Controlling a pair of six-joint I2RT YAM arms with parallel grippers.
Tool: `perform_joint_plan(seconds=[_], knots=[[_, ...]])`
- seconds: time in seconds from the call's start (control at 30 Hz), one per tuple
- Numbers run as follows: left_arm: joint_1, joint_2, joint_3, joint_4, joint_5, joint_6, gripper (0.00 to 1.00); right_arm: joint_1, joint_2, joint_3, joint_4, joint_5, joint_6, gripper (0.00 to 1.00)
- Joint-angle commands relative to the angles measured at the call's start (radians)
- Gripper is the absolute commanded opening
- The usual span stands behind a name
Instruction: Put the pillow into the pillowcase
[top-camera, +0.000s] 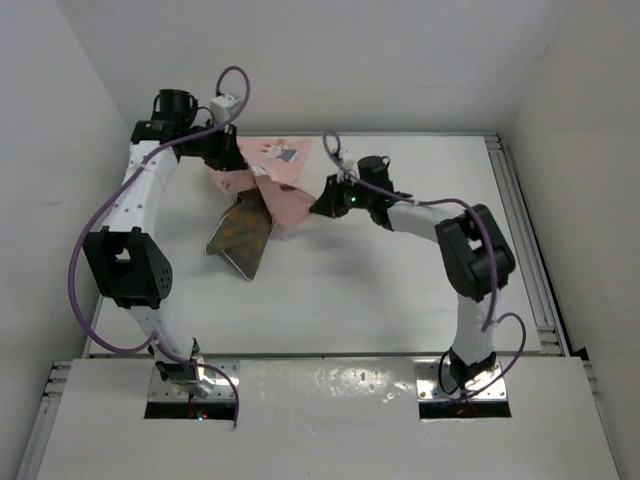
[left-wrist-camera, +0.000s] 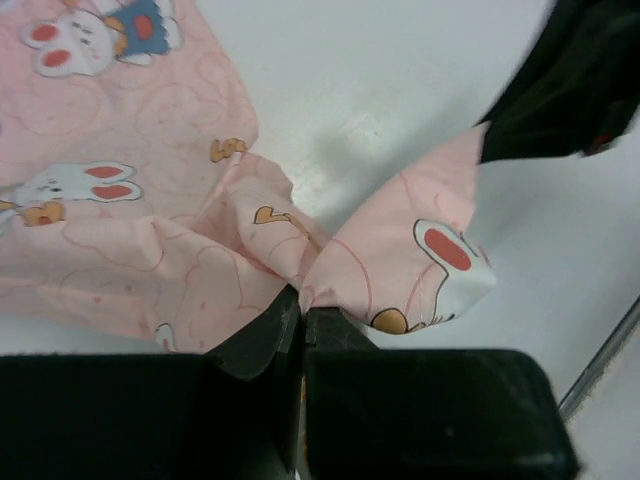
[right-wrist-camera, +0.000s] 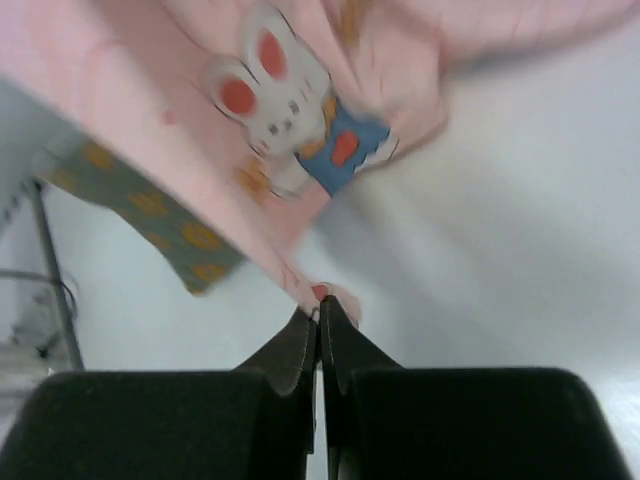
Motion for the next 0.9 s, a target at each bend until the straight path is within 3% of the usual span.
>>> perform_joint_plan(seconds=[0.0, 0.07, 0.17, 0.33, 0.47, 0.63, 0.77, 0.87], knots=[[0.063, -0.061, 0.167, 0.016, 0.082, -0.045, 0.00, -0.057, -0.231, 0.039, 0.155, -0.037, 0.119, 0.00], [0.063, -0.054, 0.245, -0.001, 0.102, -0.048, 0.00, -0.054, -0.340, 0.003, 0.296, 0.014, 0.079, 0.00], [0.045, -0.056, 0.294, -0.017, 0.119, -0.062, 0.00, -0.060, -0.398, 0.010, 0.350, 0.068, 0.044, 0.00], [0.076, -0.067, 0.361, -0.012, 0.195, -0.120, 0.00, -0.143, -0.473, 0.105, 0.495, 0.076, 0.254, 0.00], [0.076, -0.068, 0.498, -0.041, 0.211, -0.119, 0.00, -0.168, -0.550, 0.186, 0.487, 0.091, 0.263, 0.00], [0.076, -0.091, 0.664, -0.092, 0.362, -0.083, 0.00, -0.161, -0.717, 0.159, 0.470, 0.116, 0.237, 0.00], [0.073, -0.094, 0.615, -0.029, 0.349, -0.157, 0.00, -0.160, -0.704, 0.169, 0.404, 0.188, 0.188, 0.00], [0.062, -0.090, 0.448, 0.041, 0.303, -0.224, 0.00, -0.161, -0.569, 0.258, 0.236, 0.184, 0.176, 0.00]])
